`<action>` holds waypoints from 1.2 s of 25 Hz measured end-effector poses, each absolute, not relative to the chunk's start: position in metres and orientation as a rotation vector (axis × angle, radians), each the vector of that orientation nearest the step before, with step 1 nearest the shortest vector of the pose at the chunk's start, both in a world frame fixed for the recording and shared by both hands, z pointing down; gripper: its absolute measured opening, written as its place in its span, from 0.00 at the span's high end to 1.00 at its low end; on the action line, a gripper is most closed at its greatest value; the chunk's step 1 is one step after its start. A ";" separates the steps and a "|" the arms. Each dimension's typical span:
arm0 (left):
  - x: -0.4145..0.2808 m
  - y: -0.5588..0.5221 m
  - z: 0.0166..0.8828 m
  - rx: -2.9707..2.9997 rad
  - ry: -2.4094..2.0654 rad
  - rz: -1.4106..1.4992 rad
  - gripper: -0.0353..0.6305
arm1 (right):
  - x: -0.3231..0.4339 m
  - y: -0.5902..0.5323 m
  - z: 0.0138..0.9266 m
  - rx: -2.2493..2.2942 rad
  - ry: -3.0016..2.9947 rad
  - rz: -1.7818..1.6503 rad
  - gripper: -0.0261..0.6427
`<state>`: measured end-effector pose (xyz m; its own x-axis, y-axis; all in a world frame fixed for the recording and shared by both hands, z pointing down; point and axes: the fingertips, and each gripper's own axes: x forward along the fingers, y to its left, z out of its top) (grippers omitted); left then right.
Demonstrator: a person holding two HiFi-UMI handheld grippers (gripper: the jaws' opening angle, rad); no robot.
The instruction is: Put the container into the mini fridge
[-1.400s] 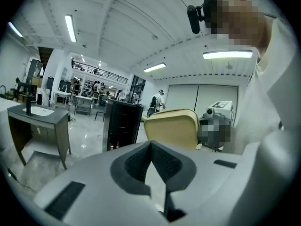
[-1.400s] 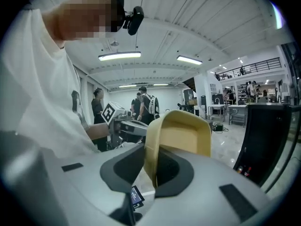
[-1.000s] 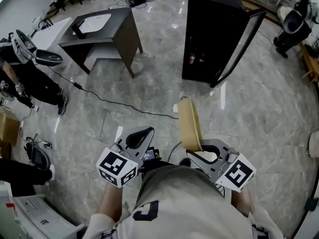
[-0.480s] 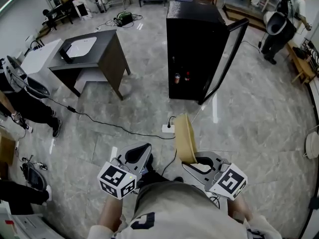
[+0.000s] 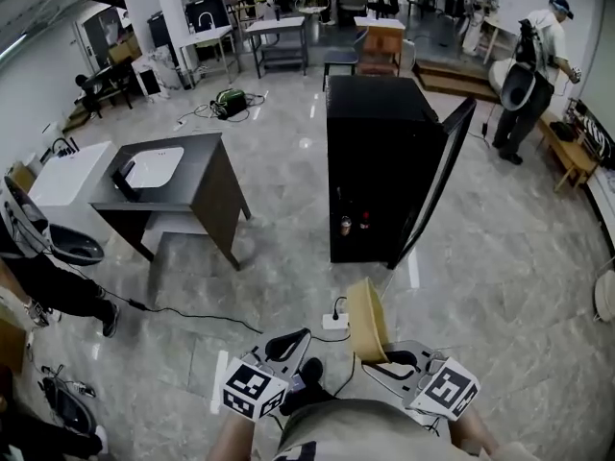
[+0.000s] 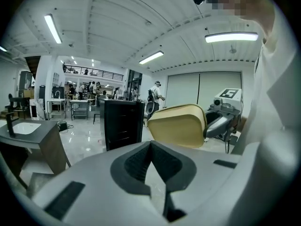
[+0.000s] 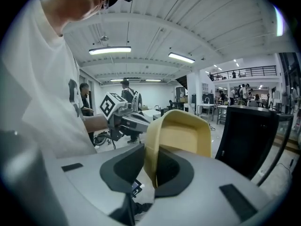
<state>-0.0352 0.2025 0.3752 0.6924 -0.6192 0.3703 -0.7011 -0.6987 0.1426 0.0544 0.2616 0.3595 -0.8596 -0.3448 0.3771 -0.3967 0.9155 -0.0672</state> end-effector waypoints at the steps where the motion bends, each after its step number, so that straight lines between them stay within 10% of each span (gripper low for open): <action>1: -0.042 0.193 0.374 2.643 -1.049 0.445 0.86 | 0.047 0.252 0.356 0.547 -2.722 0.218 0.86; 30: -0.237 0.039 0.400 2.525 -1.132 0.435 0.86 | -0.122 0.092 0.367 0.516 -2.592 0.159 0.86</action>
